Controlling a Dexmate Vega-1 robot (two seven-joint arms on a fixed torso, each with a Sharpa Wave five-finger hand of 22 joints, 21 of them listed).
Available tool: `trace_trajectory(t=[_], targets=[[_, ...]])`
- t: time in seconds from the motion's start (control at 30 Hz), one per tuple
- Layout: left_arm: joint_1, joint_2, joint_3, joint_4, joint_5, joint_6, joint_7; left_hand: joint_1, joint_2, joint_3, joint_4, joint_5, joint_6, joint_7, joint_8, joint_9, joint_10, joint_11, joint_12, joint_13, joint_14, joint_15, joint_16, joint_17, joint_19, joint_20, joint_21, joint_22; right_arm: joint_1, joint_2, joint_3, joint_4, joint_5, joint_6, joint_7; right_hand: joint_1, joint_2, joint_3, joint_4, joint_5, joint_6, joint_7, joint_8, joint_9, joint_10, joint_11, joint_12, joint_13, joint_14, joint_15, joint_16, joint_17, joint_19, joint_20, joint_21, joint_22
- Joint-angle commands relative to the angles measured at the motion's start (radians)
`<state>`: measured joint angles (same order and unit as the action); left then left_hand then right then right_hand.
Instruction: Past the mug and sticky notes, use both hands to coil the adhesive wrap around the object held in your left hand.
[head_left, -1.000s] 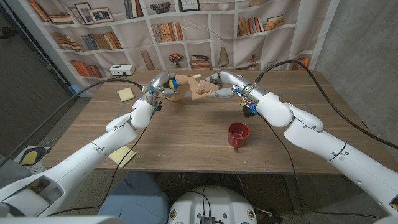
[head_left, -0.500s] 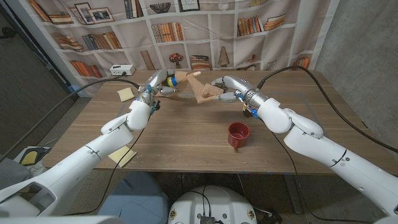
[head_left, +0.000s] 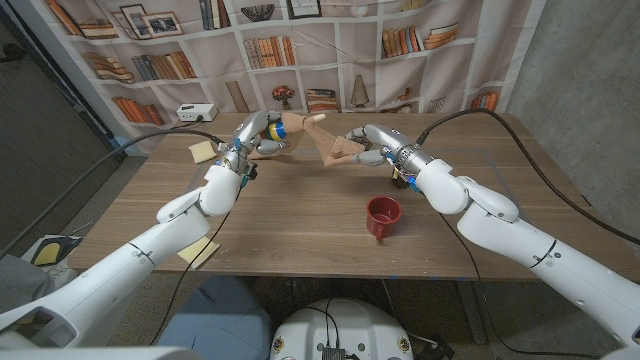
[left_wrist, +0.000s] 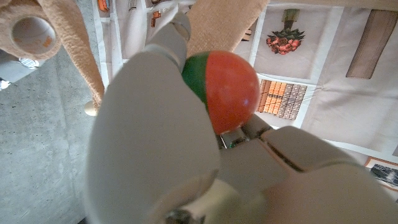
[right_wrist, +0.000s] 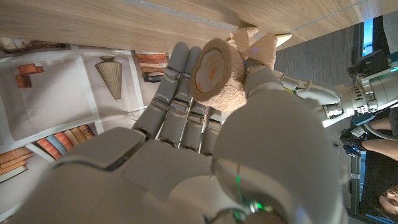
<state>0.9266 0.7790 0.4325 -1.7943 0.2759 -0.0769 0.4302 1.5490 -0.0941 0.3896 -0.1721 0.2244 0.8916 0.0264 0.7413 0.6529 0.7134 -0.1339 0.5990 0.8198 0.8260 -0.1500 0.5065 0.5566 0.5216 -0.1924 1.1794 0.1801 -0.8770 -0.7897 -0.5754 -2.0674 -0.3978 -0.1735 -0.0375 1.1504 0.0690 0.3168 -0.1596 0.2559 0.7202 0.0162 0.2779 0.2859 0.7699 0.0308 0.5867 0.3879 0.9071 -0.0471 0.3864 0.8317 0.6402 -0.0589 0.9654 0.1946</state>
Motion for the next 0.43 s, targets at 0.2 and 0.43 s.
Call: trace_trajectory(t=[0.2, 0.43], targets=[[-0.007, -0.019, -0.005, 0.007, 0.006, -0.037, -0.022, 0.157, 0.162, 0.0, 0.001, 0.001, 0.008, 0.008, -0.005, 0.005, 0.006, 0.002, -0.002, 0.001, 0.017, -0.006, -0.001, 0.0, 0.008, -0.003, 0.0, 0.003, 0.076, 0.03, -0.043, 0.087, -0.025, 0.0, 0.009, 0.048, 0.061, 0.056, -0.002, 0.008, 0.128, -0.117, 0.008, 0.005, 0.163, -0.159, 0.005, 0.005, 0.09, -0.188, -0.004, 0.008, -0.004, -0.064, 0.013, 0.0], [-0.027, -0.03, 0.003, 0.039, 0.008, -0.062, -0.027, 0.156, 0.161, 0.0, 0.0, 0.001, 0.008, 0.01, -0.005, 0.005, 0.007, 0.002, -0.001, 0.001, 0.017, -0.007, -0.001, 0.0, 0.009, -0.004, 0.0, 0.003, 0.083, 0.032, -0.051, 0.089, -0.036, -0.019, 0.01, 0.048, 0.061, 0.058, -0.003, 0.009, 0.129, -0.117, 0.008, 0.006, 0.166, -0.161, 0.005, 0.005, 0.09, -0.188, -0.006, 0.01, -0.005, -0.064, 0.019, 0.0]])
